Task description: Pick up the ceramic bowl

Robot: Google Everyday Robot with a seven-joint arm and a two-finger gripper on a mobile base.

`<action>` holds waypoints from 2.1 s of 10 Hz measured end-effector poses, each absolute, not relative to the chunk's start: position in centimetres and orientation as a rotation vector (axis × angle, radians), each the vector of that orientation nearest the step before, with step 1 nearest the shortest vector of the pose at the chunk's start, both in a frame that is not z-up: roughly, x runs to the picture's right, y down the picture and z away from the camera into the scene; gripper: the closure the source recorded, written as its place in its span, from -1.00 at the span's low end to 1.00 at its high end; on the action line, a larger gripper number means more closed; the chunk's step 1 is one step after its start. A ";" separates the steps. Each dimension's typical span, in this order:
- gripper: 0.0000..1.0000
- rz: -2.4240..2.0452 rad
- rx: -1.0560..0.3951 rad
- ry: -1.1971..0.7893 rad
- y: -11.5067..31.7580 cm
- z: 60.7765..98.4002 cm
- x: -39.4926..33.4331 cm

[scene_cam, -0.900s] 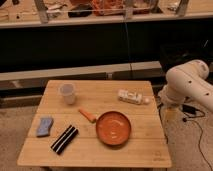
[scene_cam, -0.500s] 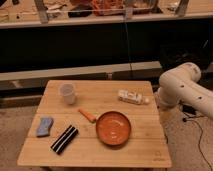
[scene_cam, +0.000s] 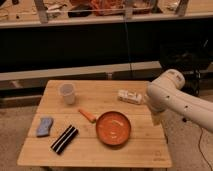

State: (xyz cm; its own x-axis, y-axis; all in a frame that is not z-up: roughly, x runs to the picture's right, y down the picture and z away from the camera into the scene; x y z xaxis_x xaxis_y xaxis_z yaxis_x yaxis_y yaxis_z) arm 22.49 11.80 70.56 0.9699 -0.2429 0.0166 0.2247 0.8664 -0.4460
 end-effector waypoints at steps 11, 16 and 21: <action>-0.60 -0.630 -0.410 -0.047 12.3 72.3 17.4; -0.60 -0.768 -0.397 -0.112 12.8 72.3 15.6; -0.60 -0.850 -0.386 -0.170 13.3 72.4 14.8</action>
State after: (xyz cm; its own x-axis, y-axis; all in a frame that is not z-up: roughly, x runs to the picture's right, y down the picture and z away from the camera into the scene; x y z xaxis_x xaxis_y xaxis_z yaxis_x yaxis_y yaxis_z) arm 14.78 13.28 72.38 0.6516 -0.6976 0.2979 0.7585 0.5958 -0.2640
